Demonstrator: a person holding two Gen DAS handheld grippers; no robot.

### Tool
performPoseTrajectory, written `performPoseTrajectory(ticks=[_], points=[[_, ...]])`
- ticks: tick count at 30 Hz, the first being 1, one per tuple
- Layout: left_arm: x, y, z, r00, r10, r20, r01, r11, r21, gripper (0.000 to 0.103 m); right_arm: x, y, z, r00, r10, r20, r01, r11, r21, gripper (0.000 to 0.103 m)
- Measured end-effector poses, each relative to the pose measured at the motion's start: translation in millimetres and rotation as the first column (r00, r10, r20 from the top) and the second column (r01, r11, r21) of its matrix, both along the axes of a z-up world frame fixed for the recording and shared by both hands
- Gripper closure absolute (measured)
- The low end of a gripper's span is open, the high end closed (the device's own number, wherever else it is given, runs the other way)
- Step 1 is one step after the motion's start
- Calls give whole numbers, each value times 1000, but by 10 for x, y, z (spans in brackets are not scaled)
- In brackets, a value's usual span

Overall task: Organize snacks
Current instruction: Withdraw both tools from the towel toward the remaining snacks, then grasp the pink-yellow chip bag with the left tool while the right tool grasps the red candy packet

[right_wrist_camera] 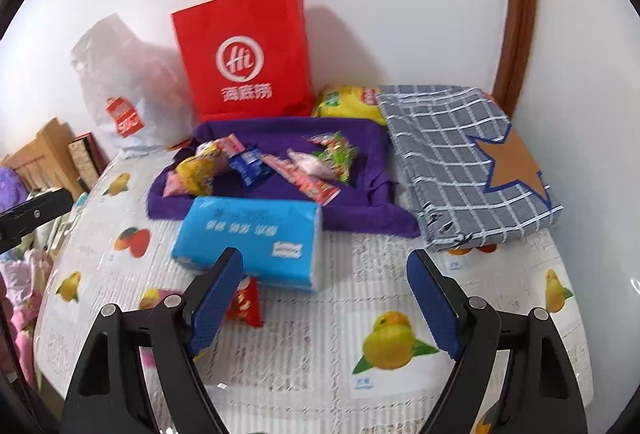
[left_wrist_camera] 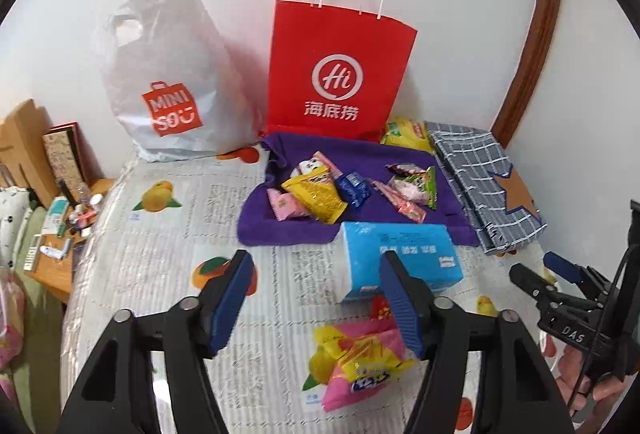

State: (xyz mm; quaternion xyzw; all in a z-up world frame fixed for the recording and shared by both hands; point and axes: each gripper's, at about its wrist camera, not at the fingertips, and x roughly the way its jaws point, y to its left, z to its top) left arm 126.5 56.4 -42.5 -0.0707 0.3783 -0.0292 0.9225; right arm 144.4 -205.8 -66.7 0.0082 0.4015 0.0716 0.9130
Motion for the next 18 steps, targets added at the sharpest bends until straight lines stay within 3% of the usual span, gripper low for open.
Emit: performPoseTrajectory(ticks=[7, 12, 18], points=[[-131, 20, -31, 999, 47, -21, -47, 999, 18, 34, -126, 33, 32, 1000, 4, 15, -5, 998, 62, 19], [-209, 60, -67, 1000, 5, -12, -6, 998, -56, 34, -189, 44, 53, 998, -11, 55, 8, 998, 54, 19], [-231, 80, -99, 1000, -8, 8, 8, 998, -65, 34, -151, 44, 21, 998, -20, 67, 19, 1000, 23, 19]])
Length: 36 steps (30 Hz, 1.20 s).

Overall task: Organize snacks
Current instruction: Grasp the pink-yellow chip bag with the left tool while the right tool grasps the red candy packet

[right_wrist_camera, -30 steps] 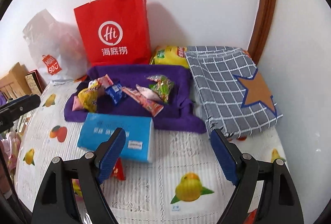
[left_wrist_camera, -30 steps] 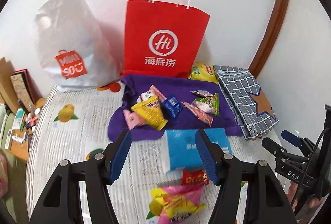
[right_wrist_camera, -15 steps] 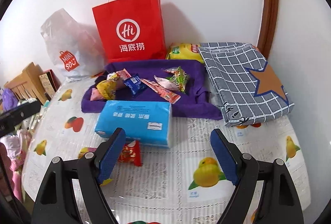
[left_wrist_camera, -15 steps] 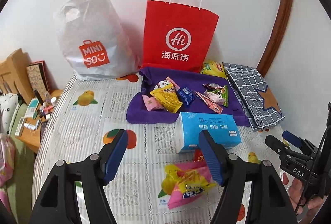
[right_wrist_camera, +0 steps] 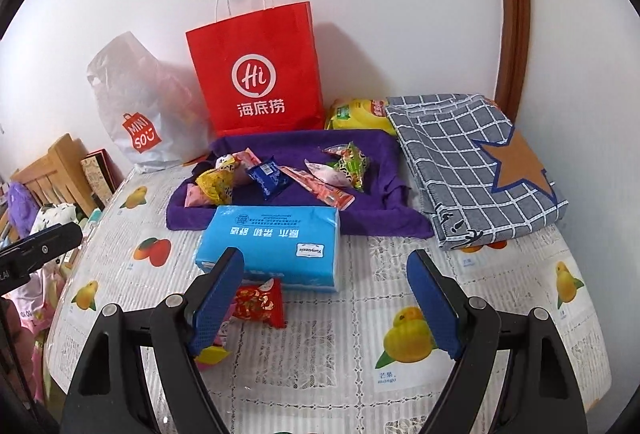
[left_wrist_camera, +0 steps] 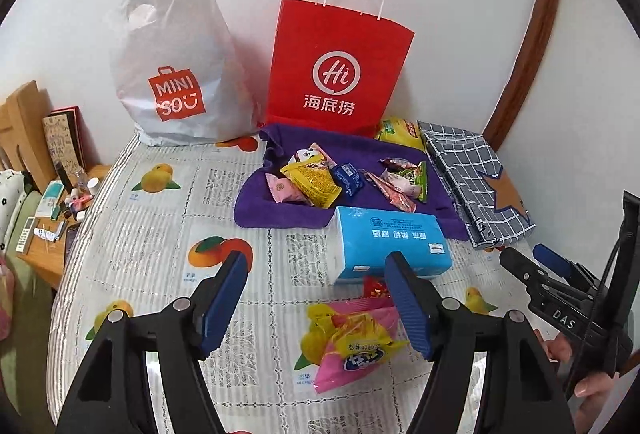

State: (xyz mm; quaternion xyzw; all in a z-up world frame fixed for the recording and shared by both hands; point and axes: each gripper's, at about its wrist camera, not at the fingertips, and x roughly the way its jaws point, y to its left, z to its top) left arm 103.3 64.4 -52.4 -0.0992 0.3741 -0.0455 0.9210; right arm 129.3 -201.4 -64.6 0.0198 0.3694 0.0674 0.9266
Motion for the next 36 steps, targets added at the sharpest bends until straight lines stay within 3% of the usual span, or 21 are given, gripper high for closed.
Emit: performPoseTrajectory(ticks=[3, 7, 11, 24, 32, 34, 35, 36], points=[[33, 17, -79, 1000, -1, -19, 1, 1000, 5, 34, 34, 4, -53, 1000, -12, 4, 12, 1000, -22, 19], [120, -13, -251, 997, -12, -77, 14, 999, 30, 34, 114, 36, -194, 997, 40, -68, -40, 999, 4, 19], [164, -105, -447, 993, -53, -107, 51, 999, -14, 22, 120, 80, -313, 998, 45, -52, -46, 999, -25, 19], [336, -599, -1043, 958, -141, -251, 141, 990, -16, 21, 163, -152, -606, 994, 27, -102, -29, 999, -26, 19], [379, -733, -1171, 940, -201, -274, 193, 980, -55, 21, 165, -180, -723, 991, 37, -129, -41, 999, -27, 19], [373, -769, -1184, 935, -223, -274, 214, 975, -62, 28, 165, -166, -739, 991, 42, -131, -45, 999, -25, 19], [362, -794, -1190, 931, -245, -272, 235, 970, -70, 37, 166, -160, -745, 990, 43, -132, -47, 999, -25, 19], [359, -809, -1189, 928, -255, -273, 245, 967, -70, 37, 171, -152, -752, 990, 43, -134, -47, 999, -28, 19]])
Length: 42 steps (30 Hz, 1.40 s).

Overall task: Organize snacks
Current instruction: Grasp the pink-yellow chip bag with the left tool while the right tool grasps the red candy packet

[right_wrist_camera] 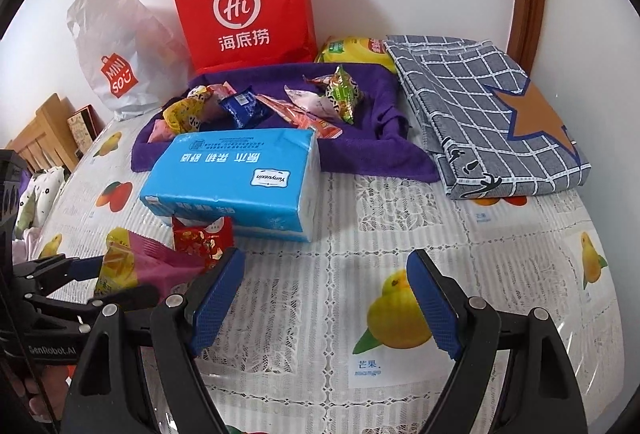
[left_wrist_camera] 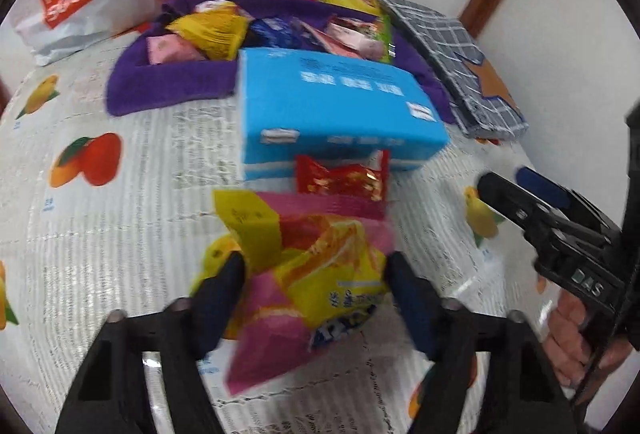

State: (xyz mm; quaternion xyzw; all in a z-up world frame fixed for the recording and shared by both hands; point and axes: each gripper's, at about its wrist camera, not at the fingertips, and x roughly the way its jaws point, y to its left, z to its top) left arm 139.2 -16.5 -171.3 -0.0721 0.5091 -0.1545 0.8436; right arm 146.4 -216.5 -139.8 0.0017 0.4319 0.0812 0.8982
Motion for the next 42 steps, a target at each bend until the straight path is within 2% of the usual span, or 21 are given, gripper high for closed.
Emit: performPoseTrajectory(ticks=[2, 8, 13, 17, 24, 32, 42], points=[[-19, -10, 29, 1000, -7, 20, 7, 1000, 5, 41, 7, 9, -7, 1000, 1, -3, -1, 1000, -4, 19], [-36, 169, 128, 999, 12, 53, -12, 1000, -5, 42, 8, 56, 21, 1000, 5, 2, -4, 1000, -13, 19], [-30, 447, 231, 994, 72, 80, -73, 997, 11, 42, 16, 140, 38, 1000, 20, 7, -20, 1000, -16, 19], [-30, 685, 254, 985, 142, 96, -147, 988, 51, 42, 36, 260, 23, 999, 43, 7, -43, 999, -12, 20], [2, 991, 218, 973, 208, 97, -213, 976, 51, 42, 118, 463, -94, 997, 77, -26, -76, 996, 36, 24], [80, 1143, 137, 971, 226, 83, -229, 973, 37, 42, 215, 685, -240, 990, 120, -71, -112, 988, 103, 24], [166, 1167, -8, 975, 215, 56, -217, 976, 29, 42, 371, 950, -508, 982, 129, -138, -119, 990, 79, 24]])
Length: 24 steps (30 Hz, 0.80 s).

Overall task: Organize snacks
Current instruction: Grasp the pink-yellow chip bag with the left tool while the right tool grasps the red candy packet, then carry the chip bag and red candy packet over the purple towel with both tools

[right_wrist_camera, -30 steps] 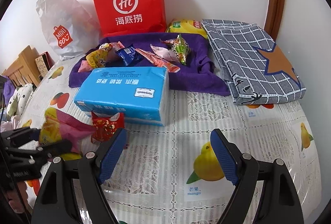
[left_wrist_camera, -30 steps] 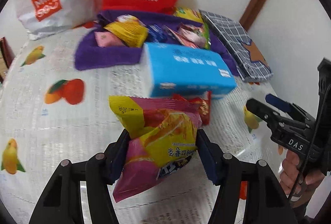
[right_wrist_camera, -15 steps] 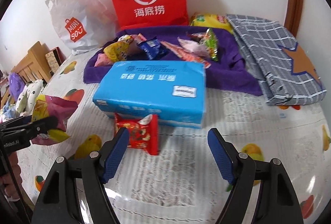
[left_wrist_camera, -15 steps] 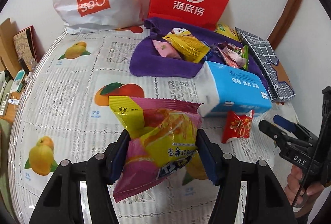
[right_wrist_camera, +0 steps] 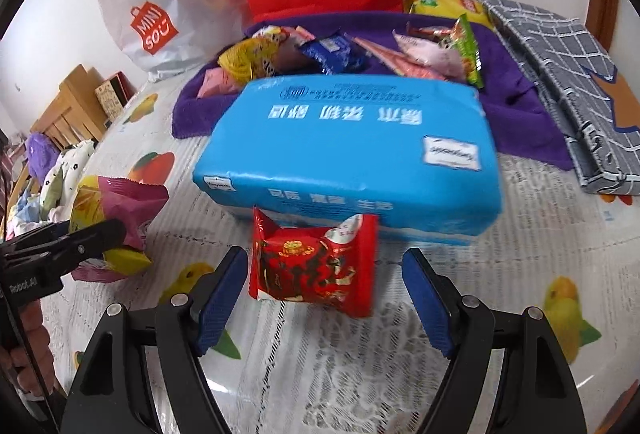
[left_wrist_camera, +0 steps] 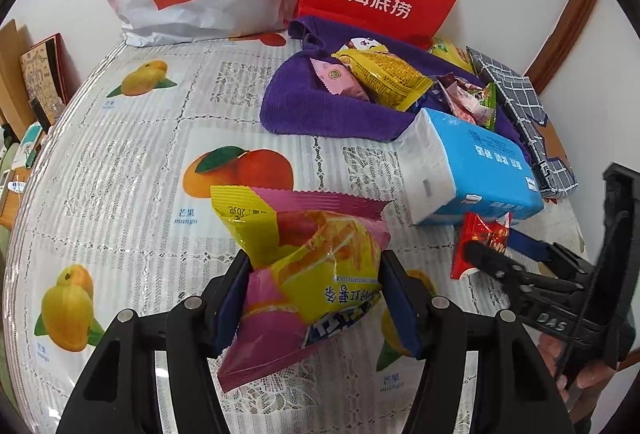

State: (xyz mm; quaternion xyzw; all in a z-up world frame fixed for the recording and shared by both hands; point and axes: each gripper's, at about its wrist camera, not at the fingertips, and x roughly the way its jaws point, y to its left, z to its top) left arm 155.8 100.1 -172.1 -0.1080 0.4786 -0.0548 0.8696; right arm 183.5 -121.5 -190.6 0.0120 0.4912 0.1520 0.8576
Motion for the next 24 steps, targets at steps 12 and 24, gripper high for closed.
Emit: performPoseTrajectory(ticks=[12, 24], points=[[5, -31, 13, 1000, -15, 6, 15, 1000, 1, 41, -6, 101, -74, 999, -1, 49, 5, 997, -75, 52], [-87, -312, 120, 998, -67, 21, 67, 998, -5, 41, -230, -439, 185, 995, -57, 85, 59, 998, -19, 52]])
